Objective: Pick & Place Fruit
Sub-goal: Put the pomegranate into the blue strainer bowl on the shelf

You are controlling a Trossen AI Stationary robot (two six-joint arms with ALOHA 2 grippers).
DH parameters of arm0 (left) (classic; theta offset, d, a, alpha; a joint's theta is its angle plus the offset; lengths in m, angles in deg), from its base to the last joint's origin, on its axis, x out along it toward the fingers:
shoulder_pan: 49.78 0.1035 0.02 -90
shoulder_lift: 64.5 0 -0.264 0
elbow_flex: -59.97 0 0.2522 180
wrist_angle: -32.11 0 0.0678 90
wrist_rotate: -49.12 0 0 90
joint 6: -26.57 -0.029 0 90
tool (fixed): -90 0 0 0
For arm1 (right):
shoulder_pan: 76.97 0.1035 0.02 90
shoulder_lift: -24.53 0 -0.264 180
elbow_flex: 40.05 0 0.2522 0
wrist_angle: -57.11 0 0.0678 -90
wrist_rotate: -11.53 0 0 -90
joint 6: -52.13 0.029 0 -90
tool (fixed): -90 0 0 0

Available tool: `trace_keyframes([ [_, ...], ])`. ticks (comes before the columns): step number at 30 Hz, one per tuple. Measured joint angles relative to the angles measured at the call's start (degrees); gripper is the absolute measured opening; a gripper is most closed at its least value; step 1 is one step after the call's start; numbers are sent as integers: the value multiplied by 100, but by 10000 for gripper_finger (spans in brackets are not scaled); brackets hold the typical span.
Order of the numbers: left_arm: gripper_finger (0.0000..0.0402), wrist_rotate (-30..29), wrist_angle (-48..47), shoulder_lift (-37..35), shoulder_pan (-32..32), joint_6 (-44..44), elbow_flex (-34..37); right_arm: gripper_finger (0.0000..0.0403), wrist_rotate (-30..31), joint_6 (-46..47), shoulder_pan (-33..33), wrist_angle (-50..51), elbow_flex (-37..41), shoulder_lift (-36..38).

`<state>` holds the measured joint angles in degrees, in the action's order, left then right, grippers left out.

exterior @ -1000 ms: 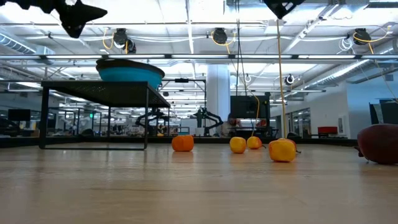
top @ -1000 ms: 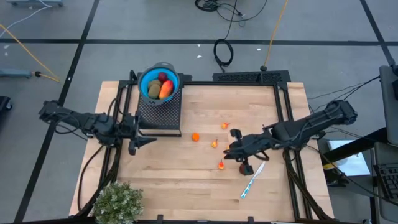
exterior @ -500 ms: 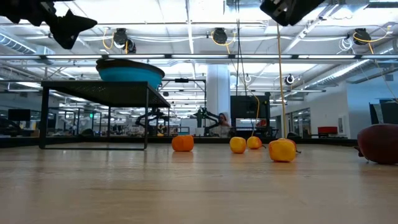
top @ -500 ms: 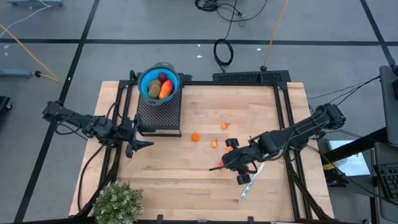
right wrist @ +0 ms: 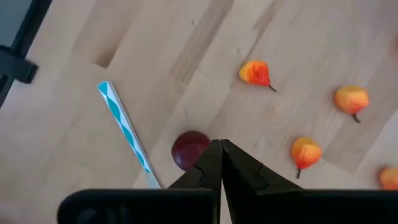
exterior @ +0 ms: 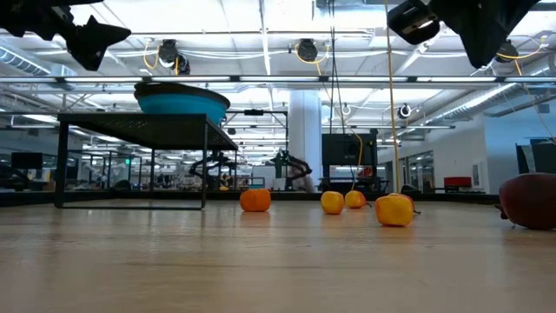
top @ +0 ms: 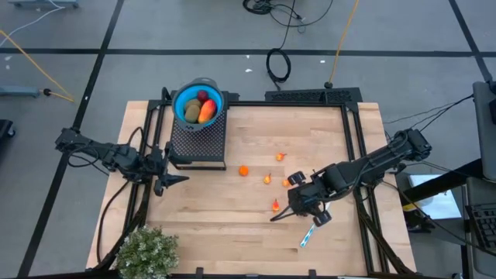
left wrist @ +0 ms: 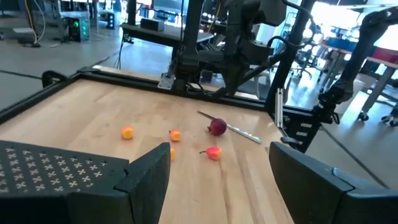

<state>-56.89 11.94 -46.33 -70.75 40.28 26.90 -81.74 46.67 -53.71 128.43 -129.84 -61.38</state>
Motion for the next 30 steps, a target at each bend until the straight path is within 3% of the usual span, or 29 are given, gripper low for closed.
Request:
trace_keyframes([
  [11,273,-2,-26,17,0,-8,0,12,17,-466,-2,270,2,0],
  [18,273,-30,155,17,0,28,0,84,12,-738,9,240,158,2],
  [23,273,738,432,17,-3,-325,0,147,-279,-744,83,-167,581,1],
  [30,273,701,499,17,63,-256,0,209,-446,-929,278,-890,1076,1],
])
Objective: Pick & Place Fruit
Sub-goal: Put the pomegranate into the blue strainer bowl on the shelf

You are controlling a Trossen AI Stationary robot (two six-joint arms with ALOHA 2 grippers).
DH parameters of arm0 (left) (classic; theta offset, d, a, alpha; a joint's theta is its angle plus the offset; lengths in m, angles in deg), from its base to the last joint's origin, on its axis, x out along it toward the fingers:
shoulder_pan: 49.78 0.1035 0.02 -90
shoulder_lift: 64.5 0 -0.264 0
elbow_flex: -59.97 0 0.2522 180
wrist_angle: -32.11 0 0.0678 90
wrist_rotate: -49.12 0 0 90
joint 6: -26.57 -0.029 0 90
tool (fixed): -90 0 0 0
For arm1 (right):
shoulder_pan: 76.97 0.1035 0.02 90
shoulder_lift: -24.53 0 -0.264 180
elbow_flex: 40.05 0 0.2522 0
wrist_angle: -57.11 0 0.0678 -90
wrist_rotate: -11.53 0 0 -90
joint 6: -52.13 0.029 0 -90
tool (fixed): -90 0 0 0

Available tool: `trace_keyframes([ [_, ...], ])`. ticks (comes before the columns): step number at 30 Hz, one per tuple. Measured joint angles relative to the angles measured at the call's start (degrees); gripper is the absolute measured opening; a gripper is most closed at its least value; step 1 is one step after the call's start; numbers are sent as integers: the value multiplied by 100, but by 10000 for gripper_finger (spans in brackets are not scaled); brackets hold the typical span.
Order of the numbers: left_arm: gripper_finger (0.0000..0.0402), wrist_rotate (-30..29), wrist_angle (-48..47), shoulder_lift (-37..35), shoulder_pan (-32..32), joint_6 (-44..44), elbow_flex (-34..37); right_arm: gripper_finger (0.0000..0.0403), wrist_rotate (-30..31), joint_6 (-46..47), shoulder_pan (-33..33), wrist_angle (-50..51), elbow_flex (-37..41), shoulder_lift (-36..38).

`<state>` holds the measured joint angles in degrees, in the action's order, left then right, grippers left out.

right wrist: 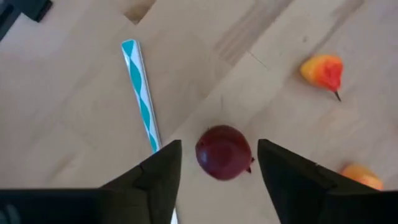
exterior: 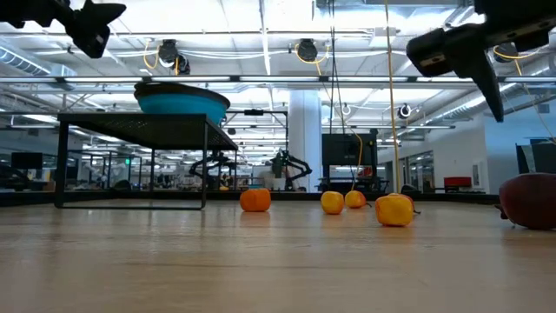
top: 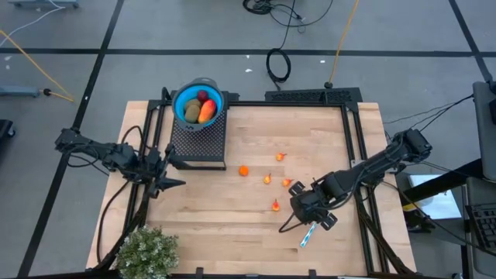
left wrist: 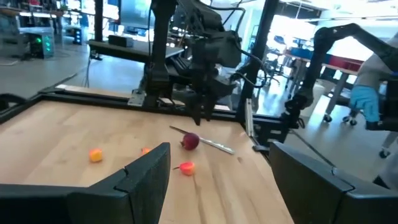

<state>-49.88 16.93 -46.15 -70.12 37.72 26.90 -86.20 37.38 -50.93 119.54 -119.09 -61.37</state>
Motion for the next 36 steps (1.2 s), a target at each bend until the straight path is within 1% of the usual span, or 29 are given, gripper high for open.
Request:
trace_keyframes([
  [5,273,34,-47,1,307,-55,0,230,-2,-104,34,-313,315,1],
  [14,273,644,-55,0,660,-155,0,234,13,-453,32,-661,846,1],
  [20,273,659,-56,2,698,-50,0,237,45,-763,32,-1168,1129,1],
  [24,273,659,-56,2,698,34,0,240,328,-982,32,-1315,1318,1],
  [36,273,657,-56,0,698,265,0,240,325,-1364,30,-1859,1870,1],
])
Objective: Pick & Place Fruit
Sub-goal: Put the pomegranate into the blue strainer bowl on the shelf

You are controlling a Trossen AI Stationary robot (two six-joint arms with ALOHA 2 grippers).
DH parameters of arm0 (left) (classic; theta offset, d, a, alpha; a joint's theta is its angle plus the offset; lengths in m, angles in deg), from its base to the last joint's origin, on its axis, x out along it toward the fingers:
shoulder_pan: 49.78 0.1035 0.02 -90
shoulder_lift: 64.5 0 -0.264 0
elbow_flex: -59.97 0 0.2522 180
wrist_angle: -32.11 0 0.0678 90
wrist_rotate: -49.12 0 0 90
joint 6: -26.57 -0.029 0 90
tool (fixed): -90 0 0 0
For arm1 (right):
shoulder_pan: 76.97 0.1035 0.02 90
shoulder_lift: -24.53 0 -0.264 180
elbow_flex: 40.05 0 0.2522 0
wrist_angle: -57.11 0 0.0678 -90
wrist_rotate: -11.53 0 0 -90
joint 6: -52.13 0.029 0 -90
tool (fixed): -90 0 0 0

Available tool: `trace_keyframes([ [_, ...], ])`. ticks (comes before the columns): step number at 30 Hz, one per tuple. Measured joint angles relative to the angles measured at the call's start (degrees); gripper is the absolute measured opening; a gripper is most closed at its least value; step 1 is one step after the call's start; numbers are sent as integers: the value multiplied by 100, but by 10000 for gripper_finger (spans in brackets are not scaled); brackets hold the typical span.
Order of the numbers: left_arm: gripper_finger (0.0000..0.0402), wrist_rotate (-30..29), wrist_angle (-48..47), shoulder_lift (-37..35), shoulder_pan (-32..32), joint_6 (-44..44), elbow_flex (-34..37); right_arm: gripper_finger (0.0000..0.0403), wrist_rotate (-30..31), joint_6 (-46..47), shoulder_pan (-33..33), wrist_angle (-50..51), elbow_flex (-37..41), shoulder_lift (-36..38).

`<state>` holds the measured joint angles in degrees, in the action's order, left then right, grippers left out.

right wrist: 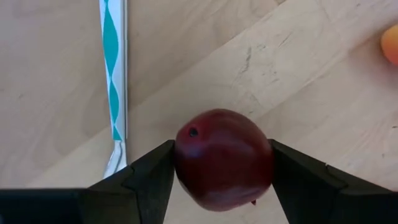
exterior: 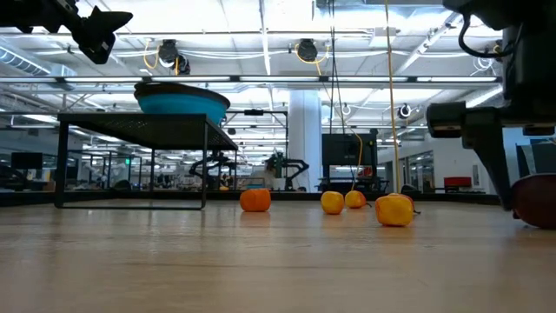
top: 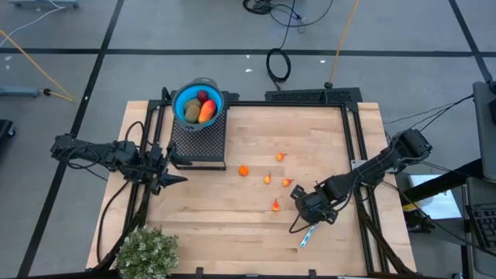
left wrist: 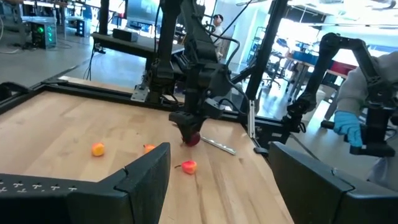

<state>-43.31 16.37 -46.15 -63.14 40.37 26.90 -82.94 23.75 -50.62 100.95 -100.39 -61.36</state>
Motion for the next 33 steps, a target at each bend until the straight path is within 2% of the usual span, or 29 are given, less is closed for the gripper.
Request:
trace_keyframes([
  [7,273,0,1,0,0,32,0,239,0,-111,0,-20,55,0],
  [16,273,-2,-199,2,0,53,-2,203,0,-100,0,-18,55,0],
  [22,273,-4,-302,2,0,135,-2,203,45,-84,0,-87,55,64],
  [28,273,-4,-300,2,0,-2,-2,200,571,-41,2,-307,-26,343],
  [33,273,-4,-295,2,0,-43,-2,200,1074,572,-42,-657,-211,553],
])
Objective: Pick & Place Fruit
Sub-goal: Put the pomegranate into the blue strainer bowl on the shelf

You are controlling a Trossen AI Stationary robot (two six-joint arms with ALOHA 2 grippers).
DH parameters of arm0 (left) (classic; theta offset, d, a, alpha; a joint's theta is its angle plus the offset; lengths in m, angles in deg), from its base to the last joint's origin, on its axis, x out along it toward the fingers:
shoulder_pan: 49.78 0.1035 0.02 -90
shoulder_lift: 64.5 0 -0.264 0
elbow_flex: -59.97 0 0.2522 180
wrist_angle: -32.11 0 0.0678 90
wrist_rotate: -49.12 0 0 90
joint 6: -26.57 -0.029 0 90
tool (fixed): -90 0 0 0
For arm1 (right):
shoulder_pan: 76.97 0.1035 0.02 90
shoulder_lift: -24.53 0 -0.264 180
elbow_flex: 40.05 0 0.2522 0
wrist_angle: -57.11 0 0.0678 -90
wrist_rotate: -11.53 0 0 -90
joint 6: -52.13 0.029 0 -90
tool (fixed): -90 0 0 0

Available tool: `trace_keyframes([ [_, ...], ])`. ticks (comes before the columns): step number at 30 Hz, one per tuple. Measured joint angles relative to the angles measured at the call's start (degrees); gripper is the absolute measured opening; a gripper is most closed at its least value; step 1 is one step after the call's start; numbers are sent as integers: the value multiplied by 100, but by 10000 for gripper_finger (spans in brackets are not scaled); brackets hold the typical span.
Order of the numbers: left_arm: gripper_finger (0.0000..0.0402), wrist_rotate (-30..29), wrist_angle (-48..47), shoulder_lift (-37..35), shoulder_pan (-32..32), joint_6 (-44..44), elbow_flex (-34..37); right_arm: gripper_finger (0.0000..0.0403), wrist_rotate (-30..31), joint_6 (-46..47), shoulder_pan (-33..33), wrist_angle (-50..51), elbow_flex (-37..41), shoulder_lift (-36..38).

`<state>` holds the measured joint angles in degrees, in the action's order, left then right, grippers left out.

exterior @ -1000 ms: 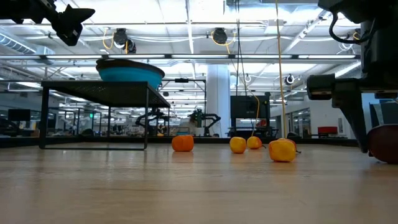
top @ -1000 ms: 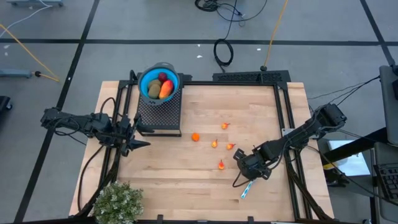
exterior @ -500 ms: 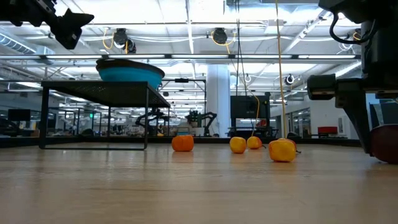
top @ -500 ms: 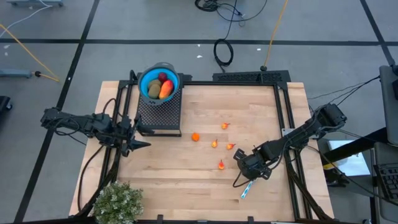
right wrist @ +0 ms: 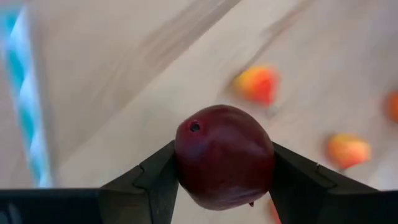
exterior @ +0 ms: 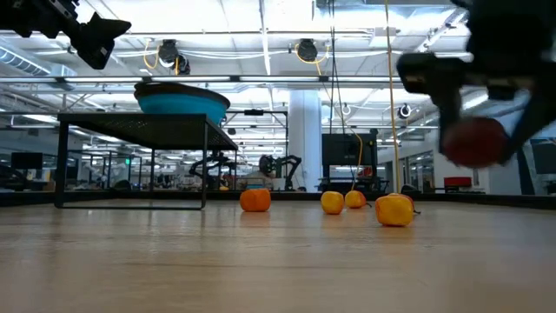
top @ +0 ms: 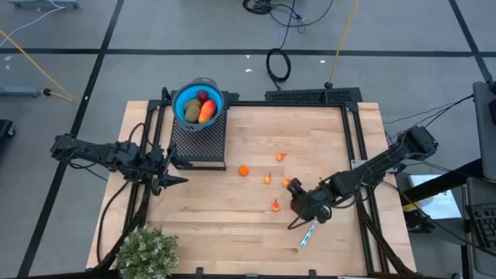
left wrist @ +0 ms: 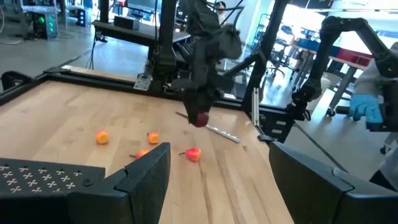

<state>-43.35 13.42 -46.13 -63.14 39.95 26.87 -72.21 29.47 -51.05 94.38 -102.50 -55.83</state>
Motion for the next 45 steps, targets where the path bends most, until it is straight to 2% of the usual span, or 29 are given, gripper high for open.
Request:
trace_keyframes([
  [6,273,-1,36,0,0,27,0,200,448,1557,-87,-1410,-70,136],
  [13,273,-1,70,0,0,205,0,201,448,3101,-320,-3229,-70,140],
  [25,273,-3,90,0,0,717,0,201,447,5573,-664,-4911,-70,138],
  [32,273,-2,94,0,-1,818,0,201,472,7138,-831,-5378,-70,138],
  [39,273,-3,94,0,-1,817,0,201,993,8738,-838,-5537,-68,138],
  [45,273,-11,94,0,-1,794,0,201,1130,9895,-838,-5543,-66,138],
])
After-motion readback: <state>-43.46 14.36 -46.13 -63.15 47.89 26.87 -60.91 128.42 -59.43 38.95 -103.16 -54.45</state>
